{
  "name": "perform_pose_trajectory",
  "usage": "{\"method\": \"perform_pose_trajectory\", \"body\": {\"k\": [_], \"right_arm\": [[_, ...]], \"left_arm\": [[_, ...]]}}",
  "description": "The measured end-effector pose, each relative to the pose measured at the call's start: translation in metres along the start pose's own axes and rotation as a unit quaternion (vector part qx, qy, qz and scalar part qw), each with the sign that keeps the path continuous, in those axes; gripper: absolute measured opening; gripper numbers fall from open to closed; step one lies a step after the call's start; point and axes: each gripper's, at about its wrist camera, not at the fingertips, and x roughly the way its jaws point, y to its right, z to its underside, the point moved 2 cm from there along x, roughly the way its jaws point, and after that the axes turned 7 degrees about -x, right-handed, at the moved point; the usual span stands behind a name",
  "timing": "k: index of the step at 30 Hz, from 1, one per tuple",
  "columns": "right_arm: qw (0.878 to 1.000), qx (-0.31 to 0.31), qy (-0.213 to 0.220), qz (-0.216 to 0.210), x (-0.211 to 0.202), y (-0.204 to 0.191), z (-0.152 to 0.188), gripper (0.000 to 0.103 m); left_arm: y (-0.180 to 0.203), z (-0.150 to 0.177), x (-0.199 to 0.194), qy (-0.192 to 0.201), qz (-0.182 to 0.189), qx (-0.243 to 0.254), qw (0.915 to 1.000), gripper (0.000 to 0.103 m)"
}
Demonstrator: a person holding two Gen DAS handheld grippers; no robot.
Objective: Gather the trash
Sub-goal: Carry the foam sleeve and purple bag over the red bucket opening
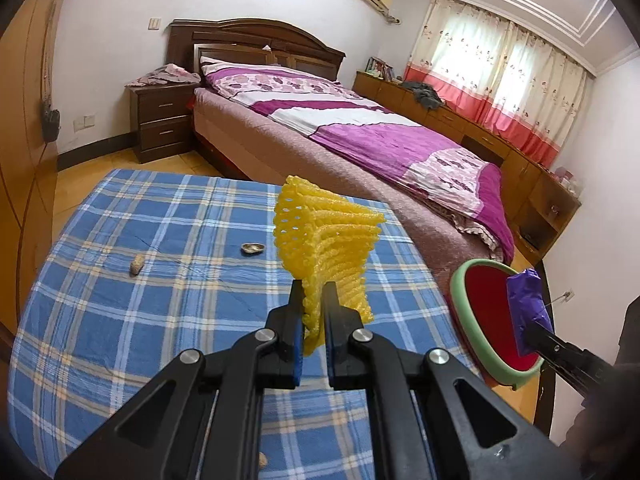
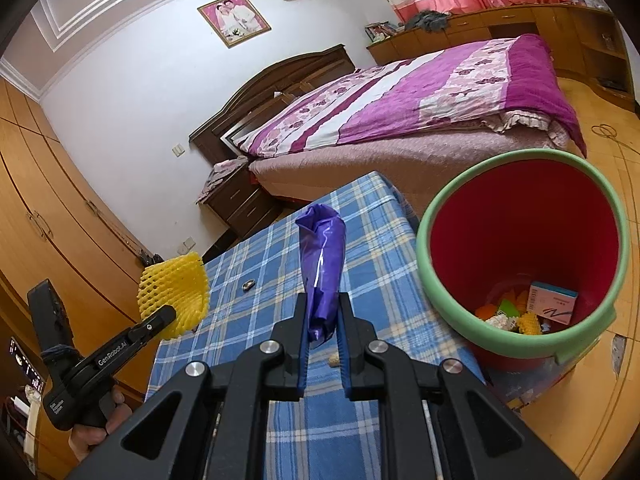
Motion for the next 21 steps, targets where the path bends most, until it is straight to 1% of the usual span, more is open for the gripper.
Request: {"method": "perform_pose_trajectory", "body": {"k": [12, 21], "right_arm": [[0.999, 0.020, 0.028, 0.001, -0.032, 0.022, 0.004, 0.014], [0.998, 0.046, 0.049, 0.017, -0.058, 0.054, 0.006, 0.014]], "left_arm": [[0.046, 0.012, -0.009, -0.006, 0.030, 0.030, 0.9991, 0.007], [0.085, 0.020, -0.007, -0.012, 0.048, 0.052, 0.9974, 0.007]]}}
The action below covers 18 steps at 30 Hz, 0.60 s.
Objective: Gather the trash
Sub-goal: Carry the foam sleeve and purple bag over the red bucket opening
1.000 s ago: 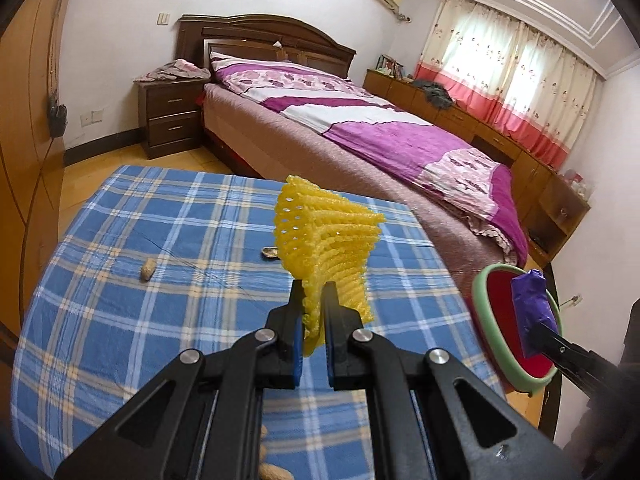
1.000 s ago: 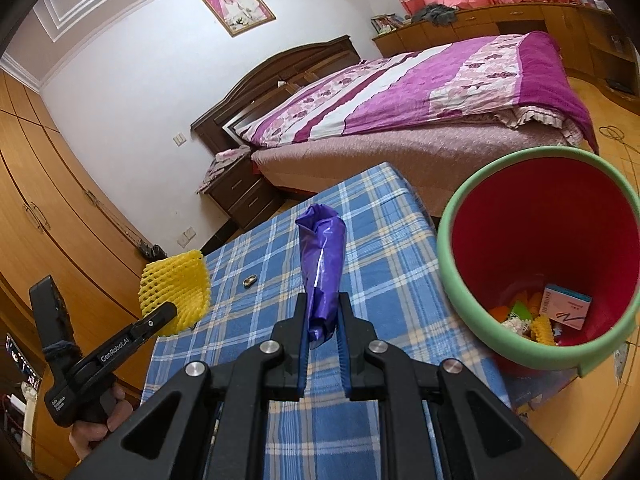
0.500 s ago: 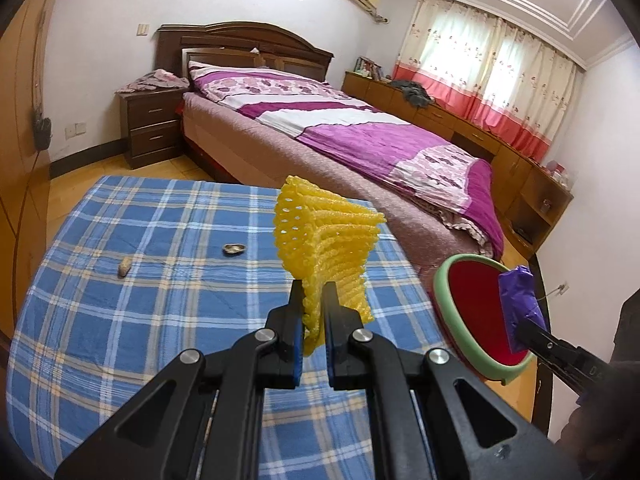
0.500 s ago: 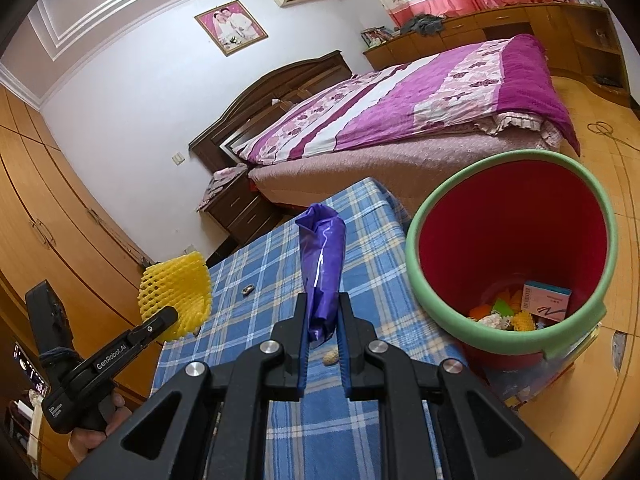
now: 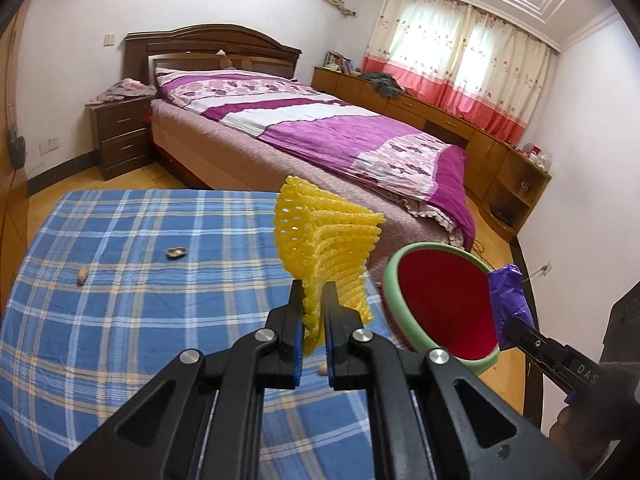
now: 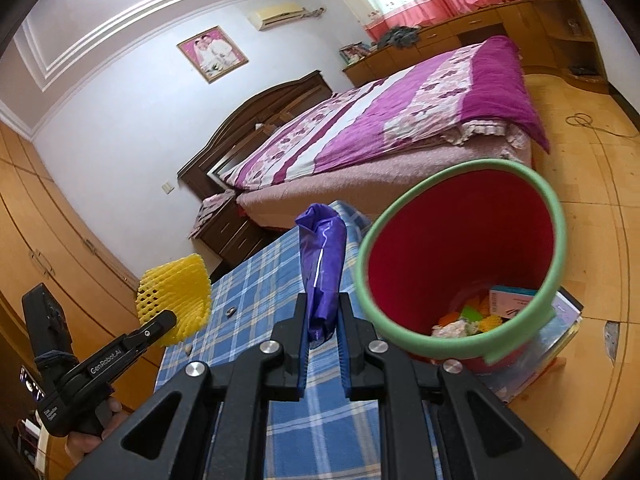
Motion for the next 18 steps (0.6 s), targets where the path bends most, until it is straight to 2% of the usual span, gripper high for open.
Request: {"method": "perform_pose_trajectory", "body": {"k": [6, 18], "right_arm": [[1.000, 0.019, 0.008, 0.014, -0.008, 0.022, -0.003, 0.014], [0.997, 0.054, 0.007, 0.045, -0.009, 0.067, -0.003, 0.014]], "left_arm": [[0.029, 0.003, 0.011, -0.008, 0.012, 0.023, 0.9996, 0.007], [0.077, 0.017, 0.056, -0.054, 0.039, 0.061, 0.9959, 0.007]]}}
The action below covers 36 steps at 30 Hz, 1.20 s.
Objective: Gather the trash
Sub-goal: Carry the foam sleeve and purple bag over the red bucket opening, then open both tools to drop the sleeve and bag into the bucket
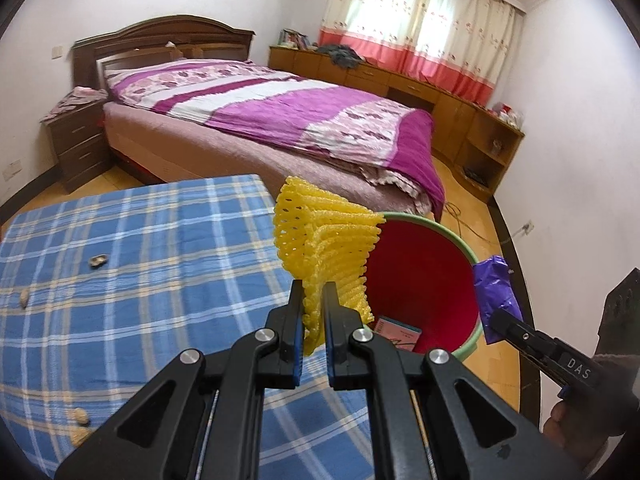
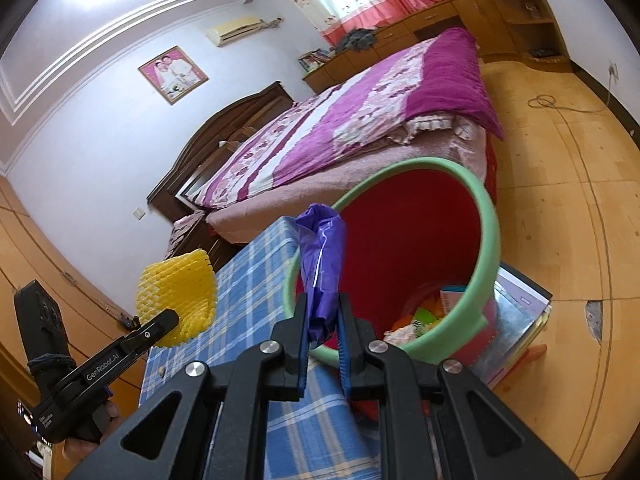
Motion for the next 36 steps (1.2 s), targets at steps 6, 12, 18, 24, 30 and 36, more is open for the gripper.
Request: {"method": "perform_pose_trajectory", "body": {"k": [6, 12, 18, 24, 30, 36], "right_arm": [[1.000, 0.019, -0.010, 0.013, 0.012, 0.025, -0.001, 0.014], [0.999, 0.020, -0.008, 0.029, 0.019, 0.036, -0.002, 0.014], [0.999, 0.024, -0.008, 0.033, 0.025, 0.045, -0.004, 0.017], [0.999, 0.031, -0.013, 0.036, 0.031, 0.051, -0.005, 0.017], [0.999, 0.032, -0.016, 0.038, 0.036, 0.051, -0.006, 0.022], [0.998, 0.034, -0.023, 0.040, 0.041, 0.051, -0.005, 0.034]], "left_arm": [[0.019, 0.001, 0.027, -0.023, 0.010, 0.013, 0.9996, 0.007], [0.033, 0.006, 0.056, -0.048, 0.015, 0.024, 0.9984, 0.007], [0.043, 0.011, 0.079, -0.070, 0.014, 0.035, 0.9969, 0.007], [0.046, 0.014, 0.088, -0.076, 0.017, 0.046, 0.9959, 0.007], [0.044, 0.017, 0.096, -0.094, 0.014, 0.049, 0.9943, 0.034], [0.036, 0.017, 0.100, -0.095, 0.001, 0.041, 0.9947, 0.038]]}}
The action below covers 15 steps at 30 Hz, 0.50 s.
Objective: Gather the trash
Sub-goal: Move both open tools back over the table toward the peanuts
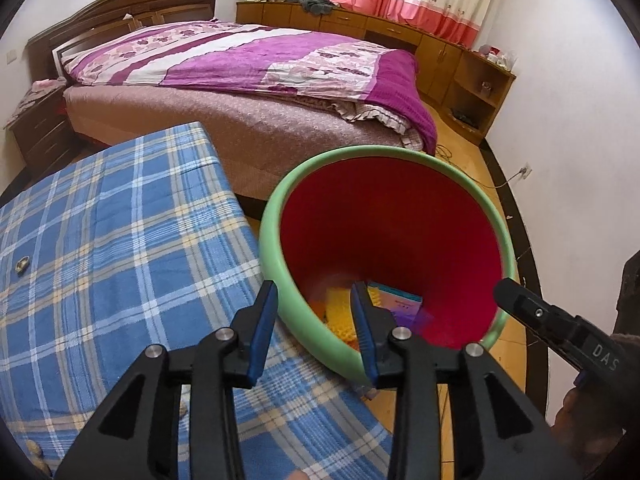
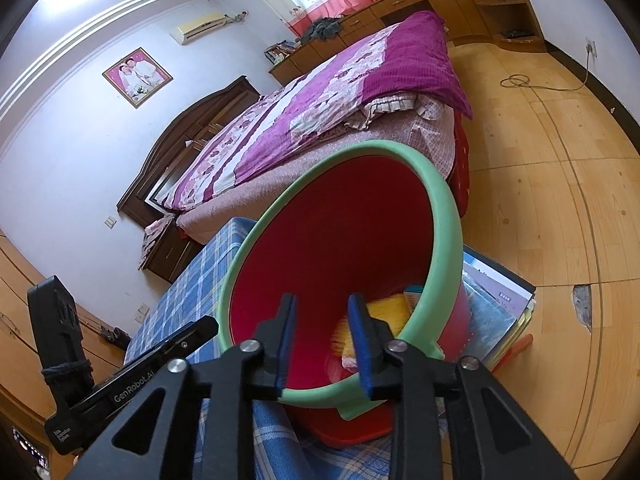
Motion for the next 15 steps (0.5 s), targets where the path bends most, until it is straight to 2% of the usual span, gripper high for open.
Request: {"method": "perform_pose_trajectory", "body": {"k": [15], "right_arm": [[1.000, -0.026, -0.002, -0.006, -0.007, -0.029, 0.005, 0.061]], "left_arm": [[-0.031, 0.005, -0.030, 0.014, -0.010, -0.035, 0.9992, 0.038]]}}
